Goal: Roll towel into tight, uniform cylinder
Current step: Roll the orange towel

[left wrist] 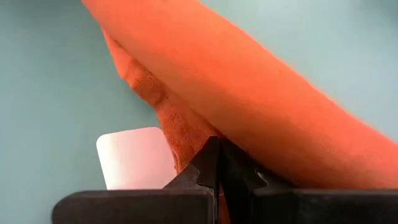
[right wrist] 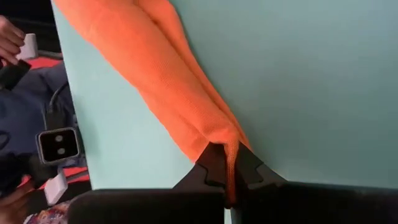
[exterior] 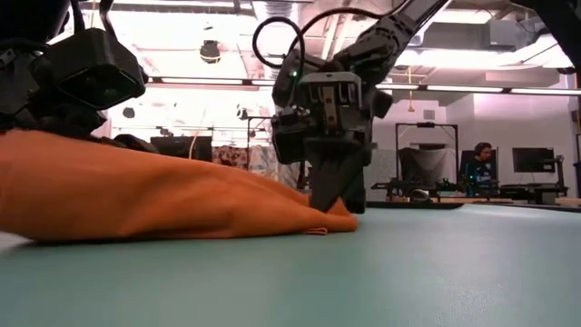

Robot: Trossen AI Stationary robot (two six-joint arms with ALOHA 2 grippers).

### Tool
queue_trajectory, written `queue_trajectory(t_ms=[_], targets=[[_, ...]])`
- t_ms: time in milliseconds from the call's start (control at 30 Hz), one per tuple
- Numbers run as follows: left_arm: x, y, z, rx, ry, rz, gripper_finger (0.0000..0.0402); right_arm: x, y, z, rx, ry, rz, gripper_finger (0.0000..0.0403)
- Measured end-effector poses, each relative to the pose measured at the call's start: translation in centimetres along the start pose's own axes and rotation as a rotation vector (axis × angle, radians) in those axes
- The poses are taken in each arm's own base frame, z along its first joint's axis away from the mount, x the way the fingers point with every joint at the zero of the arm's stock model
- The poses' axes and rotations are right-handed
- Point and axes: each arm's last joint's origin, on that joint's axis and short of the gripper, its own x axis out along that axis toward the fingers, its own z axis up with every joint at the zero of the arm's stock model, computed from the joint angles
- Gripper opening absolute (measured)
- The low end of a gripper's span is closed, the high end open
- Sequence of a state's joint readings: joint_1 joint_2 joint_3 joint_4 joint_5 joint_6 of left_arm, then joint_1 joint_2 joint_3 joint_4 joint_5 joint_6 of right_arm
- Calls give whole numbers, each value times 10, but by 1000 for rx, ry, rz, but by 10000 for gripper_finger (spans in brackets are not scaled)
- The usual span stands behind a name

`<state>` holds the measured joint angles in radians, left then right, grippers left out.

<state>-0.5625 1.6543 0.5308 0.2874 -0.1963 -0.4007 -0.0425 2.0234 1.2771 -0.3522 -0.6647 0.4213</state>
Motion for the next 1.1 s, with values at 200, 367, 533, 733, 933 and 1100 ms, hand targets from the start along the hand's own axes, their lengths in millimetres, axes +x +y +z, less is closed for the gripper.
queue_trajectory(t_ms=[200, 367, 533, 733, 933, 1100], targets=[[-1, 0, 0, 1, 10, 3, 0, 14, -11, 1, 12, 24, 28, 8], [-16, -3, 10, -11, 64, 14, 0, 15, -11, 1, 0, 18, 17, 8], [-50, -12, 32, -20, 45, 104, 0, 13, -14, 2, 0, 7, 1, 8], [-83, -35, 45, -22, -207, 206, 0, 14, -14, 2, -28, -1, -20, 8], [-60, -69, 41, 131, -357, 142, 0, 15, -14, 2, -32, -3, -26, 8], [-26, -75, 32, 199, -248, 216, 0, 15, -14, 2, -32, -4, -29, 8]])
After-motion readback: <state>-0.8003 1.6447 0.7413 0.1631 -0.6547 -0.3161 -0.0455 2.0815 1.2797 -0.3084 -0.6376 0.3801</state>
